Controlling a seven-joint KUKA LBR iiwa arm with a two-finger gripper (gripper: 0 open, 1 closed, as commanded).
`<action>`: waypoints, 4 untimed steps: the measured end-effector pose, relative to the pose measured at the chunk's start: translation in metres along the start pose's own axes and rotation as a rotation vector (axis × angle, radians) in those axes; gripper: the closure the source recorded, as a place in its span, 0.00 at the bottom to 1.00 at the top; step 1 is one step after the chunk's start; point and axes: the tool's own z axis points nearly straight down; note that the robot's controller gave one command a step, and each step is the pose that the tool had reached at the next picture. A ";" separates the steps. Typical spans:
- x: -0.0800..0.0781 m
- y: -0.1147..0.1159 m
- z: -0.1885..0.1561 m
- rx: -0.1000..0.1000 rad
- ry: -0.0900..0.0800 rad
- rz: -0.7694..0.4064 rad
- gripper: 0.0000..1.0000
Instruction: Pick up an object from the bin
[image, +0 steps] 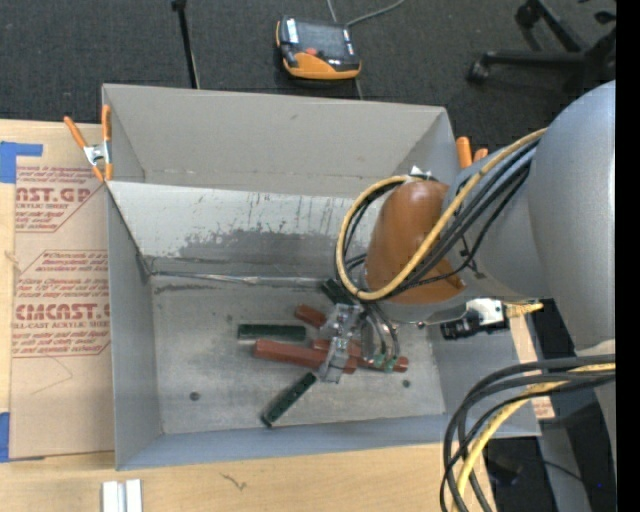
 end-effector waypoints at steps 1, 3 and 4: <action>-0.001 0.000 -0.016 -0.002 -0.004 0.000 1.00; 0.000 0.000 -0.032 0.000 0.000 0.000 1.00; -0.001 0.001 -0.052 -0.002 -0.006 0.000 1.00</action>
Offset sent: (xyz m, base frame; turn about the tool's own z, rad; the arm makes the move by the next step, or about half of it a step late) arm 0.0000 -0.0001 0.0015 0.0000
